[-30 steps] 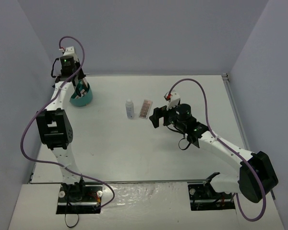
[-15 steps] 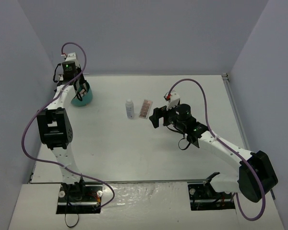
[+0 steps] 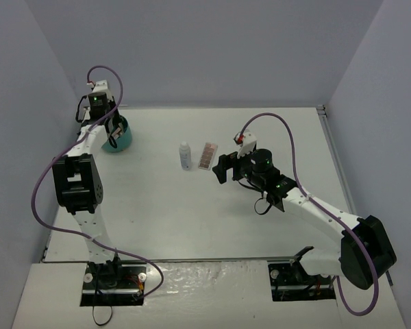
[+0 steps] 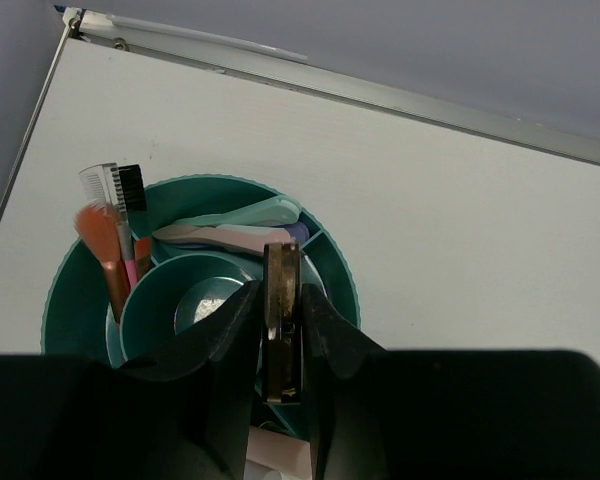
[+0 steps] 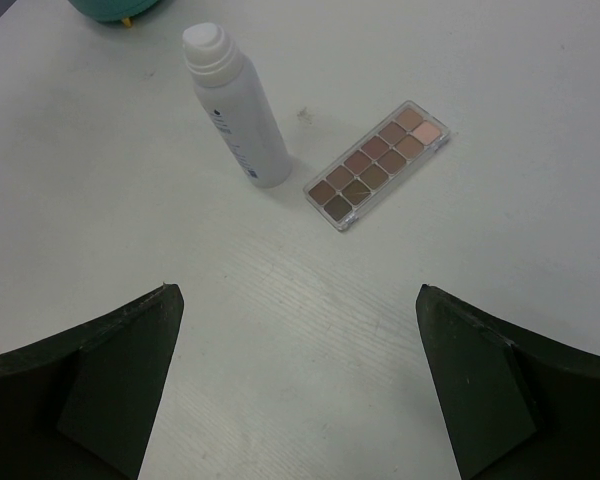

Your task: Organize the makeup

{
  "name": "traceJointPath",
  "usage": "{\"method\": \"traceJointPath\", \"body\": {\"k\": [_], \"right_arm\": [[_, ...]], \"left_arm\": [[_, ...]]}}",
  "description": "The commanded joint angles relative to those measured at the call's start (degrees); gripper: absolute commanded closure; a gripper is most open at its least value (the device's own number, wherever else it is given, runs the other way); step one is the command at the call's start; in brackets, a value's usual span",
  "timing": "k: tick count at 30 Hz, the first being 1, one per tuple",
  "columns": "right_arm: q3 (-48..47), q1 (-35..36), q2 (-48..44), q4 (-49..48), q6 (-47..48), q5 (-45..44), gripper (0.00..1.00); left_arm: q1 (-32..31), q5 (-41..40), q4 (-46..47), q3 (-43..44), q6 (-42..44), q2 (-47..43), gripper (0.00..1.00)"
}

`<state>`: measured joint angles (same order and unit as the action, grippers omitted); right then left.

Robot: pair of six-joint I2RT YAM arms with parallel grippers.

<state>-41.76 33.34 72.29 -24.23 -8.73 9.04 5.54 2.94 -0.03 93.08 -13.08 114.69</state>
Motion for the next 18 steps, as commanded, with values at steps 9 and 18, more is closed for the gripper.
{"method": "traceJointPath", "body": {"k": [9, 18], "right_arm": [[-0.56, -0.3, -0.04, -4.34, 0.08, 0.35, 0.0], [-1.77, -0.3, -0.05, -2.66, 0.11, -0.33, 0.0]], "left_arm": [[1.49, -0.48, 6.17, -1.0, -0.18, -3.81, 0.64], [1.66, 0.87, 6.76, -0.98, -1.03, -7.65, 0.34]]}}
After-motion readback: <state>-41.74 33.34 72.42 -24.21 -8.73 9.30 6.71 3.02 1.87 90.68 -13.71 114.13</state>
